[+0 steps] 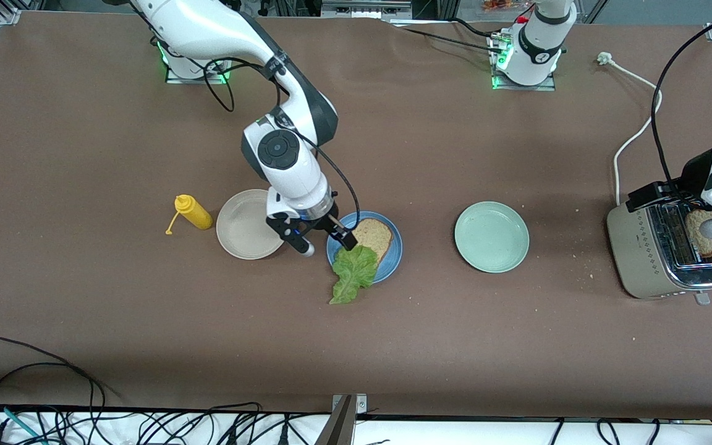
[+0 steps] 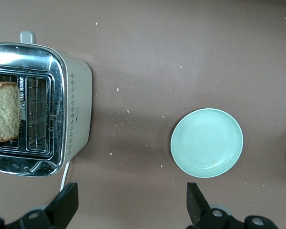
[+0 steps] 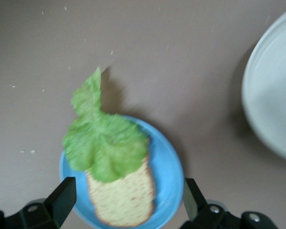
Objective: Make sandwich in blue plate with both arms
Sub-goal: 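Carry the lettuce with the right gripper and lay it on the bread, then open the right gripper and move it to the yellow mustard bottle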
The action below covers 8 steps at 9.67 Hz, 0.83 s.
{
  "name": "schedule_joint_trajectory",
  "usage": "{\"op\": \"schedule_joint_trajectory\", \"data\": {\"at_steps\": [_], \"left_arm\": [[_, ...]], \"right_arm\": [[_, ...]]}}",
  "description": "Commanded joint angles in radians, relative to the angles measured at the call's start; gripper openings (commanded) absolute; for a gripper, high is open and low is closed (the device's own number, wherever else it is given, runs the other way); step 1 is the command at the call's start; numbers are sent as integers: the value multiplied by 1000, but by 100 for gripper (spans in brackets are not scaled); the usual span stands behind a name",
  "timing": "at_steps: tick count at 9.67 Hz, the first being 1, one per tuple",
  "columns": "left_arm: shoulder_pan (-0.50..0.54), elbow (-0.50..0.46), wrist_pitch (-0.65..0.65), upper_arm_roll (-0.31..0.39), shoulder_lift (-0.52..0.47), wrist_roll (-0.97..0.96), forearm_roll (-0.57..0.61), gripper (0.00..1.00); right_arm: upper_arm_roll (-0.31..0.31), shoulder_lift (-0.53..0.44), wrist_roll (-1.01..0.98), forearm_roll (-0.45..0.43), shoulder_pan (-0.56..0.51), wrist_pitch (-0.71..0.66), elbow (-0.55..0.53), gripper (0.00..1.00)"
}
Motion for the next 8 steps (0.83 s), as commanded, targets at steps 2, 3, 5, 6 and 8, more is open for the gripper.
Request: {"op": "schedule_joint_trajectory", "data": {"at_steps": [2,3,5,6,8], "left_arm": [[2,19,-22,-2,-1,21,7,100],[2,19,-22,-2,-1,21,7,100],[2,19,-22,-2,-1,21,7,100],[2,19,-22,-2,-1,21,7,100],[2,19,-22,-2,-1,21,7,100]], "right_arm": [[-81,-90,-361,-53,-1,-244,-13,100],[-110,-118,-474,-50,-1,-316,-17,100],[-176,-199,-774,-43,-10,-385,-80,100],[-202,-249,-878,-43,-13,-402,-123,100],[-268,-369,-1089,-41,-16,-403,-239,100]]}}
